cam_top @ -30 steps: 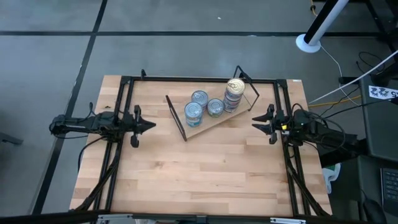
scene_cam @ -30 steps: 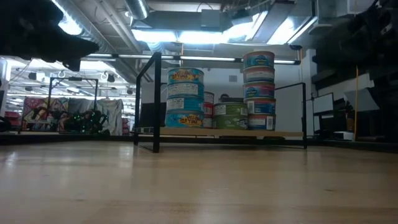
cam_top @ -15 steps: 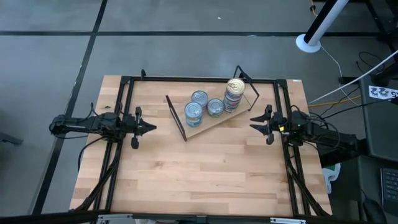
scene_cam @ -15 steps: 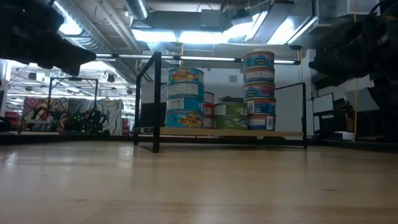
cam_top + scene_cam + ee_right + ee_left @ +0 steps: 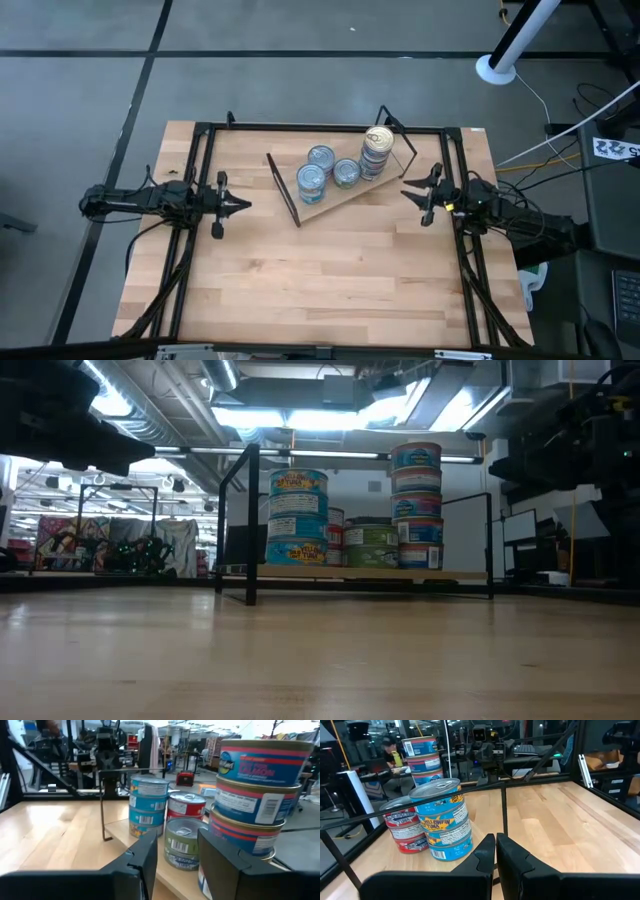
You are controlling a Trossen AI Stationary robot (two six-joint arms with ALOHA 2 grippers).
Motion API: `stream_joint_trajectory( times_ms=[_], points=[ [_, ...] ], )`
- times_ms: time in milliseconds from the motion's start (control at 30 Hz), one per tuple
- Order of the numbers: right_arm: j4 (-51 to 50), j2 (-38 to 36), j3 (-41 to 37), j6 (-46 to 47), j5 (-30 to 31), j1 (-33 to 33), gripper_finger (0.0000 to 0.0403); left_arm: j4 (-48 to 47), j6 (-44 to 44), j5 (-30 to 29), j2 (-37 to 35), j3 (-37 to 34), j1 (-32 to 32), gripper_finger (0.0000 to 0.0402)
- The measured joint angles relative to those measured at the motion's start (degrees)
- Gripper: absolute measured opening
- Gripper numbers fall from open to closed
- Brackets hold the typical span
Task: Stack canned seafood by type on shelf
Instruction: Return to Home Position
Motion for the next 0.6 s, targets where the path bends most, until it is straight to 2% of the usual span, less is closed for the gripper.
stream_joint_trajectory(
  times_ms=[333, 600],
  points=[
    [-0.08, 0.62, -0.08, -0.06, -0.58, 0.00, 0.0138, -0.03, -3.45, -0.02, 0.01, 0.00, 0.00, 0.0013],
    [-0.26, 0.62, -0.14, -0.07, -0.58, 0.00, 0.0138, -0.03, 0.17, -0.04, 0.01, 0.00, 0.00, 0.0013]
  ],
)
